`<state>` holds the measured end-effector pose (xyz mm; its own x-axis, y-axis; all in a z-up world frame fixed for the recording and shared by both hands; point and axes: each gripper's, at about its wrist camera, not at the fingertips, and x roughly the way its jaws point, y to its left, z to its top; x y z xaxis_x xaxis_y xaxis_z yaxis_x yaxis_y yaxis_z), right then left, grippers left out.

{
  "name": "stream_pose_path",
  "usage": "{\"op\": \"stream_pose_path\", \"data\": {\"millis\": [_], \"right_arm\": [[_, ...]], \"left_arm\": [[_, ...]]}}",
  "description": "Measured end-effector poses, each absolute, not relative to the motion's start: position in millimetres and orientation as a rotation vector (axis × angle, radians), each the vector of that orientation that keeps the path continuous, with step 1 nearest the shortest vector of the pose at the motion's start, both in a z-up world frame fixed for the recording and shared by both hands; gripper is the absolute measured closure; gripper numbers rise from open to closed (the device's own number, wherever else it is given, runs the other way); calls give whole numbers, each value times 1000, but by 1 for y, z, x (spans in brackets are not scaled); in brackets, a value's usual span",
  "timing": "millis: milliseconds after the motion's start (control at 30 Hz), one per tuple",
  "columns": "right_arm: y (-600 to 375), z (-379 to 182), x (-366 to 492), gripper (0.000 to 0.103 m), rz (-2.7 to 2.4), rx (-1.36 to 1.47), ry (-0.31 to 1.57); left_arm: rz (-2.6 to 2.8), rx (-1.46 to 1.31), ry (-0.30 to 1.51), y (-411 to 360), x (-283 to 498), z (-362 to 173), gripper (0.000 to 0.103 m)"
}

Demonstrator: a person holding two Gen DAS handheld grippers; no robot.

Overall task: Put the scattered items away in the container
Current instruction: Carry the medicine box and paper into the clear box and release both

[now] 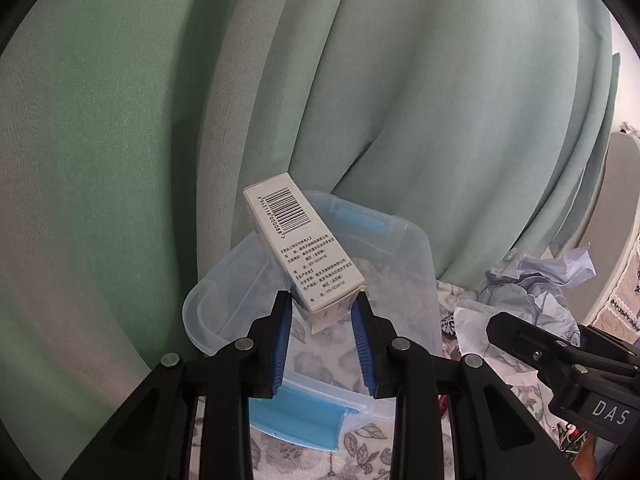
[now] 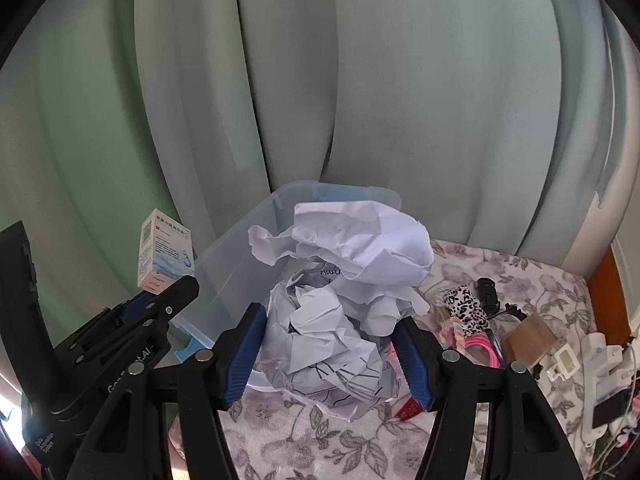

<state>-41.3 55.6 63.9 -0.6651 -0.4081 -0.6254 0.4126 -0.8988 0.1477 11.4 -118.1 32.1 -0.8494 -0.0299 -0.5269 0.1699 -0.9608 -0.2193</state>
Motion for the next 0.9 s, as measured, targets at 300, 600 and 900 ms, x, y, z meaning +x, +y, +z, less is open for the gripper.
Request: {"op": "stream_pose_path", "data": {"millis": [300,600,900], "right_arm": [[23,54,-67,36,-2425,947,79],[4,47,-68,36,-2390,970,79],[-5,41,-87,34,-2381,963,95]], "left_arm": [[-2883,851,378,-136,-8,18,71],[-2862,917,375,-140,-18,2,71],[-2847,965,380,-140,-27,-3,71]]}}
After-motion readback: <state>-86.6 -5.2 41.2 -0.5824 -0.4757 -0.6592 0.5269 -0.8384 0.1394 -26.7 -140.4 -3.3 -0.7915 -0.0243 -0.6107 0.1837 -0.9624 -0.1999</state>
